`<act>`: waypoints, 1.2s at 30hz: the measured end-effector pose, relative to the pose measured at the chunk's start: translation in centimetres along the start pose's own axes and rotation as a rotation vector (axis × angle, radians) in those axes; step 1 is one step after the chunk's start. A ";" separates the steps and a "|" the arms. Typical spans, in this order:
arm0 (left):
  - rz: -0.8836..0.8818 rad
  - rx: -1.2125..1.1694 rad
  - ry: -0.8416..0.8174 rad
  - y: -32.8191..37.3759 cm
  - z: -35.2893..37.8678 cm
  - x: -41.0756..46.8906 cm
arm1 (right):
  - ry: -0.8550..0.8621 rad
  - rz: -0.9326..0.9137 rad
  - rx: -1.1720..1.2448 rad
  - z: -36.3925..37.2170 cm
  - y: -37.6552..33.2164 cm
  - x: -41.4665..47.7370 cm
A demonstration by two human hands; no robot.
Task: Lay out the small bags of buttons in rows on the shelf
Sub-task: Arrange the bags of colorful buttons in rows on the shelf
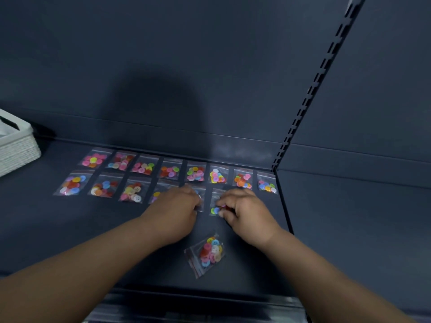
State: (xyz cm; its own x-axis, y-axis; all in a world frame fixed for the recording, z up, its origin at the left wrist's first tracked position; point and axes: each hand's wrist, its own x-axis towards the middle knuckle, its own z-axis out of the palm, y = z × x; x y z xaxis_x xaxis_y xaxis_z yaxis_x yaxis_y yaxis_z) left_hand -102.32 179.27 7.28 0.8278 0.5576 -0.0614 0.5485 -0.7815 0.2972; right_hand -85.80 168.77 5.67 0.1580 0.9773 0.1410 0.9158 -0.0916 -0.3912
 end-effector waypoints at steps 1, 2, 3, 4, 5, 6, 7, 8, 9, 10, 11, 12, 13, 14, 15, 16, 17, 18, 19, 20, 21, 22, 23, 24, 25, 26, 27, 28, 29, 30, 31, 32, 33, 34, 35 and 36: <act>0.002 -0.004 -0.001 0.0 0.0 0.0 | 0.002 -0.007 0.000 0.0 0.0 0.1; 0.002 -0.009 -0.002 0.0 -0.1 -0.1 | 0.003 -0.014 0.003 0.0 -0.1 0.1; 0.002 -0.015 -0.004 0.1 -0.2 -0.1 | 0.005 -0.020 0.005 -0.1 -0.1 0.2; -0.001 -0.020 -0.007 0.1 -0.2 -0.1 | 0.005 -0.023 0.006 -0.1 -0.2 0.3; -0.002 -0.025 -0.007 0.1 -0.3 -0.1 | 0.003 -0.025 0.006 0.0 -0.3 0.3; -0.004 -0.031 -0.008 0.2 -0.3 -0.2 | 0.000 -0.028 0.006 0.0 -0.3 0.4; -0.004 -0.035 -0.006 0.1 -0.3 -0.2 | -0.002 -0.032 0.003 0.0 -0.3 0.5; -0.007 -0.036 -0.005 0.2 -0.3 -0.2 | -0.003 -0.033 0.001 -0.1 -0.4 0.5; -0.008 -0.036 -0.001 0.1 -0.3 -0.2 | 0.003 -0.032 0.005 -0.2 -0.5 0.5; -0.008 -0.038 0.010 0.2 -0.3 -0.2 | 0.023 -0.029 0.021 -0.3 -0.5 0.4; -0.005 -0.044 0.024 0.1 -0.3 -0.2 | 0.053 -0.017 0.050 -0.4 -0.7 0.4; -0.003 -0.049 0.039 0.2 -0.4 -0.2 | 0.080 0.009 0.084 -0.7 -0.9 0.2; 0.000 -0.058 0.053 0.2 -0.4 -0.2 | 0.088 0.042 0.131 -1.0 -1.2 0.1; 0.001 -0.069 0.067 0.2 -0.5 -0.3 | 0.064 0.076 0.199 -1.3 -1.5 -0.2; 0.006 -0.083 0.085 0.3 -0.7 -0.3 | 0.007 0.106 0.286 -1.7 -1.9 -0.4; 0.012 -0.094 0.102 0.4 -0.8 -0.4 | -0.084 0.137 0.359 -1.9 -2.3 -0.7; 0.021 -0.104 0.120 0.5 -0.9 -0.4 | -0.183 0.157 0.378 -2.0 -2.6 -1.1; 0.025 -0.116 0.132 0.6 -0.9 -0.4 | -0.273 0.157 0.331 -1.9 -2.7 -1.3; 0.025 -0.128 0.137 0.7 -1.0 -0.4 | -0.335 0.137 0.254 -1.8 -2.7 -1.5; 0.022 -0.137 0.139 0.9 -1.1 -0.5 | -0.371 0.108 0.186 -1.7 -2.8 -1.6; 0.024 -0.140 0.139 1.0 -1.1 -0.5 | -0.390 0.086 0.148 -1.7 -2.9 -1.7; 0.027 -0.141 0.140 1.1 -1.1 -0.5 | -0.400 0.076 0.140 -1.8 -3.1 -1.7; 0.028 -0.146 0.139 1.2 -1.1 -0.5 | -0.406 0.078 0.147 -1.8 -3.1 -1.8; 0.027 -0.157 0.135 1.4 -1.2 -0.6 | -0.408 0.090 0.162 -1.8 -3.0 -1.9; 0.025 -0.171 0.137 1.6 -1.2 -0.6 | -0.408 0.119 0.209 -1.8 -2.9 -2.0; 0.021 -0.186 0.140 1.8 -1.4 -0.6 | -0.407 0.166 0.302 -1.8 -2.7 -2.1; 0.012 -0.209 0.142 2.0 -1.5 -0.6 | -0.388 0.220 0.418 -1.8 -2.7 -2.2; -0.004 -0.248 0.147 2.3 -1.7 -0.7 | -0.345 0.277 0.535 -2.0 -2.5 -2.3; -0.028 -0.313 0.154 2.5 -1.8 -0.6 | -0.284 0.343 0.652 -2.4 -2.4 -2.5; -0.061 -0.405 0.162 2.8 -1.9 -0.6 | -0.216 0.422 0.785 -2.7 -2.3 -2.6; -0.101 -0.524 0.167 3.1 -2.0 -0.4 | -0.150 0.507 0.937 -3.0 -2.2 -2.7; -0.146 -0.665 0.173 3.4 -2.2 -0.3 | -0.094 0.581 1.088 -3.3 -2.2 -2.7; -0.198 -0.812 0.168 3.8 -2.3 -0.1 | -0.052 0.633 1.215 -3.6 -2.0 -2.8; -0.257 -0.942 0.134 4.3 -2.5 0.0 | -0.026 0.666 1.312 -3.8 -1.9 -2.8; -0.309 -1.038 0.070 4.8 -2.7 0.1 | -0.009 0.677 1.382 -4.0 -1.9 -2.9; -0.341 -1.093 -0.008 5.2 -2.9 0.2 | -0.002 0.678 1.427 -4.2 -1.9 -2.9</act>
State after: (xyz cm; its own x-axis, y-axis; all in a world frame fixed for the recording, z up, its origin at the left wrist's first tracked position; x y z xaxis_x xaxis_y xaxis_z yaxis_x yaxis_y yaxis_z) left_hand -99.68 176.11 11.54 0.6581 0.6893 -0.3029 0.3520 0.0739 0.9331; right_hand -86.47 165.28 9.83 0.3753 0.8313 -0.4099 -0.4099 -0.2478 -0.8778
